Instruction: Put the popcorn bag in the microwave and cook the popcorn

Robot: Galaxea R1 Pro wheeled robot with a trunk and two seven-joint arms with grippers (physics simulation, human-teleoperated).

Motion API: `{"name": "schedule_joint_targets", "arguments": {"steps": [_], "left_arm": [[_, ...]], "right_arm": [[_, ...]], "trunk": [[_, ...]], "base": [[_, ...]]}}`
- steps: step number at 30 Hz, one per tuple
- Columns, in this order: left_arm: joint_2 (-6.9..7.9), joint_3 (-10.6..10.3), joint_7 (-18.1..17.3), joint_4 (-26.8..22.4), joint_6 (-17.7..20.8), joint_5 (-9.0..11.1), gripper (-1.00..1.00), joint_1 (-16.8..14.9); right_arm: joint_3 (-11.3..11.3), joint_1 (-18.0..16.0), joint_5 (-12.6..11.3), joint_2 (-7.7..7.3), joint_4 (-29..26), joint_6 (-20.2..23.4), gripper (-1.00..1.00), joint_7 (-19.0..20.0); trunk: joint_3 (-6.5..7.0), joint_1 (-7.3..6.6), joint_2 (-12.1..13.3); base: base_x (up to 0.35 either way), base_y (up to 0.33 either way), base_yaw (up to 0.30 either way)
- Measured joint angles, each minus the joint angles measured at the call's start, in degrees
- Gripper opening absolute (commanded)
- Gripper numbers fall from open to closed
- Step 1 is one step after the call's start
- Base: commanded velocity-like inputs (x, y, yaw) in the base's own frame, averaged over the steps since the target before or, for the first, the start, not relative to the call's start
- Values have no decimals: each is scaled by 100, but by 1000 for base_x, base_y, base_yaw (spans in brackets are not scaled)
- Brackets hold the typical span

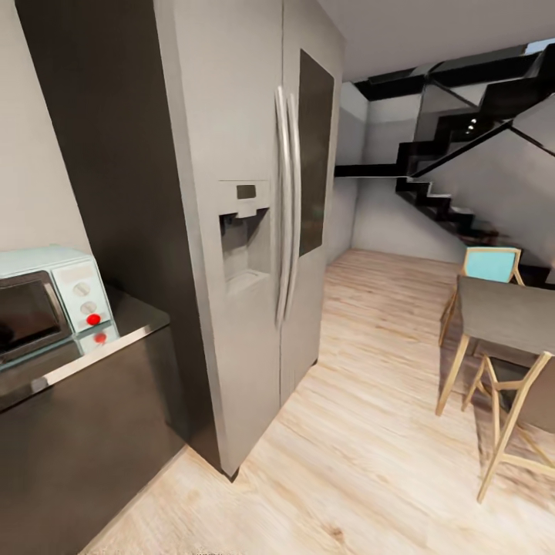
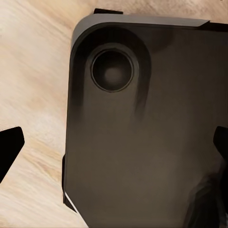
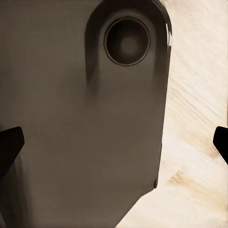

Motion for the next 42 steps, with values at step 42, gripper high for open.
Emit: {"name": "schedule_joint_targets", "arguments": {"steps": [42], "left_arm": [[-17,3,0,0,0,3,100,-2]], "right_arm": [[31,0,0,-3,0,0,100,0]], "trunk": [[0,0,0]], "base": [[0,0,277]]}}
